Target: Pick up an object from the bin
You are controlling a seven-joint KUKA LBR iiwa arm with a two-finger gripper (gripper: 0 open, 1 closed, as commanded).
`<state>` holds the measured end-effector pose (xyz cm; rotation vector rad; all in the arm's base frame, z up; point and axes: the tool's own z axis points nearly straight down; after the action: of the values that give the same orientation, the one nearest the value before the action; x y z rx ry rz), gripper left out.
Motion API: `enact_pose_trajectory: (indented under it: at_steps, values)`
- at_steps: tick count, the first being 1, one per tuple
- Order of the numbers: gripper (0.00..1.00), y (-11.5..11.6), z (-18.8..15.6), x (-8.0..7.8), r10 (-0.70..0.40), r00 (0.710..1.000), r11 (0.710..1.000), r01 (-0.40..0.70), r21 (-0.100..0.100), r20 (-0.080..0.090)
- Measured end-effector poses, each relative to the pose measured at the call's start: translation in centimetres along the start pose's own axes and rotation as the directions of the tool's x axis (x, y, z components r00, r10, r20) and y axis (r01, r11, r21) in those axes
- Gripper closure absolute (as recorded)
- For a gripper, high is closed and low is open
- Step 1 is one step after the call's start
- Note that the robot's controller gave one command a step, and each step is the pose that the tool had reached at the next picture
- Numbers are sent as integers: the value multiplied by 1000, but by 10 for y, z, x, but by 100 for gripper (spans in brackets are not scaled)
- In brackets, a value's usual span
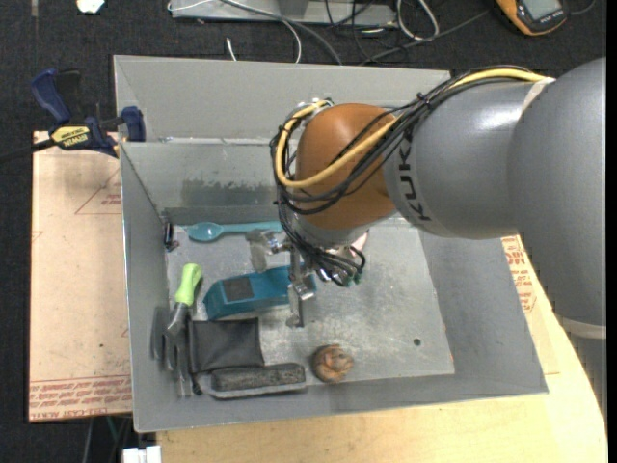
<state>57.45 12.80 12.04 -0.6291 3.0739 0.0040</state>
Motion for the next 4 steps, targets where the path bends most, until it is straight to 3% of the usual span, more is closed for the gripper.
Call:
enact_pose_trajectory:
  at_steps: [1,2,4]
  values:
    - [0,-3,49,-14,-142,990,990,142,4,16]
    - [100,-1,50,-3,-13,1000,1000,13,0,9]
    - [100,0,42,0,-13,1000,1000,13,-1,4]
